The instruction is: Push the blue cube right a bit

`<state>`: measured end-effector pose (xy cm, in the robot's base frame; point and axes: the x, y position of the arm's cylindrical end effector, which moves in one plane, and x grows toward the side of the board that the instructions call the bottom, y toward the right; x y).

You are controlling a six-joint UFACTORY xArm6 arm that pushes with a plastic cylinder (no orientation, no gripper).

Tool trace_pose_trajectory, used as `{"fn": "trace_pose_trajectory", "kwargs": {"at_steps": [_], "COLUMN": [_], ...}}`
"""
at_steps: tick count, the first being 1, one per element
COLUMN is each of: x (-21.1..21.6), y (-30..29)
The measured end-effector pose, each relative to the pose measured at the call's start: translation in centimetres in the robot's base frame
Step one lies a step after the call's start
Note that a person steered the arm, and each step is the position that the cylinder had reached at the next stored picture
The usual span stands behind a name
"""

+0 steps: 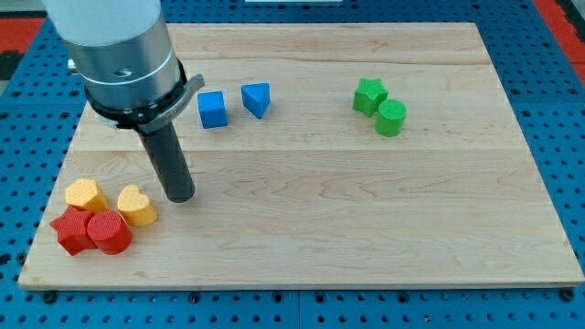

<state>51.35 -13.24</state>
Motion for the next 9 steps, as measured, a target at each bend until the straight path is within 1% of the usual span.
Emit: {"fn": "trace_pose_trajectory", "kwargs": {"at_steps": [2,3,4,5,7,8,9], "x": [1.2,1.2,0.8,-0.1,-0.1,-1.5,-5.6], "y": [-7.5,-7.1,-2.3,-0.7,-0.7,-0.7,-0.7]}}
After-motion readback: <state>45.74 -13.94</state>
